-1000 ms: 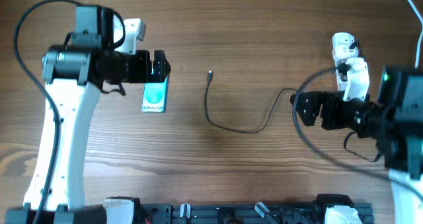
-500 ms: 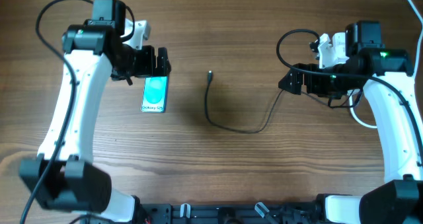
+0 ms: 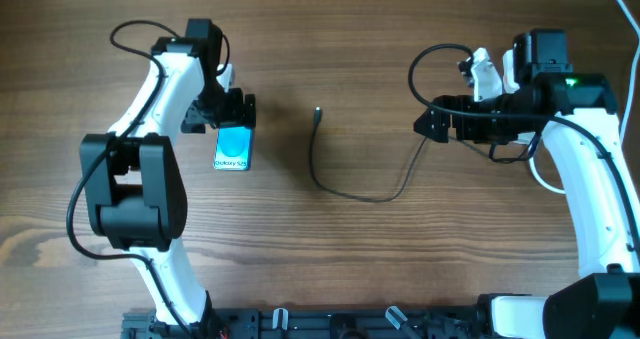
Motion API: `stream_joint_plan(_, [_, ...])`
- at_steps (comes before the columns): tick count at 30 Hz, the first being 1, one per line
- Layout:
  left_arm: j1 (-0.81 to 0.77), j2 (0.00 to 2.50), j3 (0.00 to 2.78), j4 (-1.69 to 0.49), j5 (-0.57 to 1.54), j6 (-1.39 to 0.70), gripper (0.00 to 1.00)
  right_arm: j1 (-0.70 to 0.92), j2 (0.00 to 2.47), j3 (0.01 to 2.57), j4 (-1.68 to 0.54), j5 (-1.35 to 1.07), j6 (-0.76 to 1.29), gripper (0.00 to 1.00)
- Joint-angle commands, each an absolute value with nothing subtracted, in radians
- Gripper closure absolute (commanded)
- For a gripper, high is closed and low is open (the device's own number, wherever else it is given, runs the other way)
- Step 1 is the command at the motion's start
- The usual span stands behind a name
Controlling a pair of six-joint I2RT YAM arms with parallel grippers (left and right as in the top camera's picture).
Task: Plug charger to phone and switch on socket
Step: 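Move the left gripper over the phone and lower onto it, then grasp the phone's edge with the left gripper and lift it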
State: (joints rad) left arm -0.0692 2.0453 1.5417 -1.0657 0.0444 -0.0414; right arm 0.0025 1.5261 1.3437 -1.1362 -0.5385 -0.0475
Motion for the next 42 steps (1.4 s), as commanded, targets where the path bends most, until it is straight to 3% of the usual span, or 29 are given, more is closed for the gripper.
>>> stream_joint_plan(1, [-0.064, 2.054, 1.462, -1.005, 0.032, -0.007, 0.03, 0.031, 1.532, 1.359, -1.126, -0.547, -0.064, 0.0])
stream_joint_plan(7, [-0.064, 2.056, 1.36, -0.894, 0.034, -0.007, 0.03, 0.046, 1.532, 1.359, -1.127, -0.547, -0.064, 0.0])
stream_joint_plan(23, [-0.1, 2.124, 1.352, -0.855, 0.032, -0.012, 0.06, 0.048, 1.532, 1.346, -1.119, -0.546, -0.06, 0.0])
stream_joint_plan(27, [-0.129, 2.144, 1.345, -0.859, 0.031, -0.033, 0.09, 0.048, 1.532, 1.346, -1.119, -0.516, -0.052, 0.0])
stream_joint_plan(33, [-0.15, 2.144, 1.345, -0.857, 0.032, -0.112, 0.22, 0.048, 1.532, 1.346, -1.12, -0.513, -0.049, 0.0])
stream_joint_plan(42, [-0.15, 2.144, 1.345, -0.855, 0.032, -0.141, 0.25, 0.048, 1.532, 1.346, -1.12, -0.513, -0.049, 0.0])
